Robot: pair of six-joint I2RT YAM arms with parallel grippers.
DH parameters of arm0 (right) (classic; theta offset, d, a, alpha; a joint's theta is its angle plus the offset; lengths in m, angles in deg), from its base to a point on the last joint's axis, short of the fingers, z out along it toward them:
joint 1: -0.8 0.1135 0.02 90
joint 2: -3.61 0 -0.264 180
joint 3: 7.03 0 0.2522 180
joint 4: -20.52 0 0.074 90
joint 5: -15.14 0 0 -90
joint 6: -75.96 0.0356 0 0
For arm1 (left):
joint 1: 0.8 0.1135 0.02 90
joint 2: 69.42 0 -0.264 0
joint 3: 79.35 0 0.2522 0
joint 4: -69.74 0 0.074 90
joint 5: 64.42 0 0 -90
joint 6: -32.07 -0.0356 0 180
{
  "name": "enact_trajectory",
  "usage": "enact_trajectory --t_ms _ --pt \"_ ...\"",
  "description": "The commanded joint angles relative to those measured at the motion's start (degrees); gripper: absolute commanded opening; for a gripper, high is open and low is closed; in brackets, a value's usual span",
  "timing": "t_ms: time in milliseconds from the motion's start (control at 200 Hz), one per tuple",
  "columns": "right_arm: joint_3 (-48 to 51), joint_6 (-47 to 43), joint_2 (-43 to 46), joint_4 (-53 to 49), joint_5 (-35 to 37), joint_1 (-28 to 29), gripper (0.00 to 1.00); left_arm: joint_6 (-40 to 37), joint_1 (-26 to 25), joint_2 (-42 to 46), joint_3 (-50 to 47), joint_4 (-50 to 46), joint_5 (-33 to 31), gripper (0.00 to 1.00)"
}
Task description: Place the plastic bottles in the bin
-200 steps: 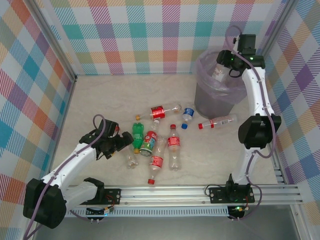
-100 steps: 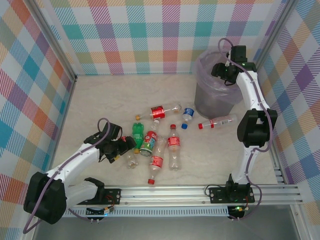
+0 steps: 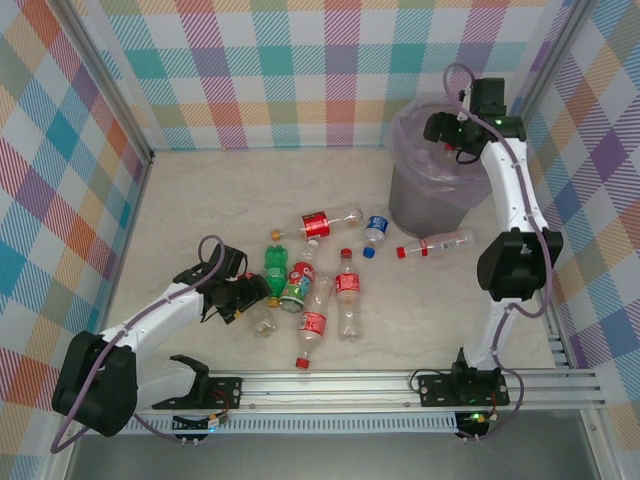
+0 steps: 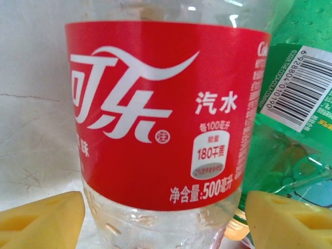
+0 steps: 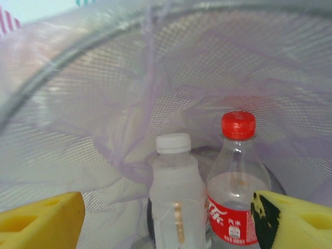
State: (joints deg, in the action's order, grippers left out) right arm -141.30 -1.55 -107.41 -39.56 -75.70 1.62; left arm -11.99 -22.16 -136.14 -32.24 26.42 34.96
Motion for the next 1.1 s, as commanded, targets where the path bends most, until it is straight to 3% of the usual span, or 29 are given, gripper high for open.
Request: enact_trajectory --t_ms 0,435,625,755,890,1095 --pt "-1.63 -1.77 7.72 -2.65 -0.48 -0.04 0.84 0.65 -0.42 -1.04 -0.13 0.82 -0.76 0.77" --pt "19.89 3.02 33.64 -2.45 -9.03 -0.03 0.88 -4.43 0.14 -2.48 6.81 -5.57 -7.03 0.61" --pt "29.81 6.83 43.18 -2.82 -16.10 -0.01 0.88 -10.12 0.27 -2.02 15.82 -10.55 -12.61 0.59" --pt "34.06 8.54 46.69 -3.43 -19.22 0.03 0.87 -12.94 0.27 -3.66 22.06 -11.40 -13.19 0.58" --pt "38.26 12.20 47.76 -0.07 -24.09 1.82 0.87 -13.32 0.06 -4.22 25.10 -4.49 -9.50 0.56" --pt "38.23 15.05 43.69 3.70 -21.48 12.82 0.86 -16.61 -5.70 -7.26 30.75 8.68 -10.45 0.53"
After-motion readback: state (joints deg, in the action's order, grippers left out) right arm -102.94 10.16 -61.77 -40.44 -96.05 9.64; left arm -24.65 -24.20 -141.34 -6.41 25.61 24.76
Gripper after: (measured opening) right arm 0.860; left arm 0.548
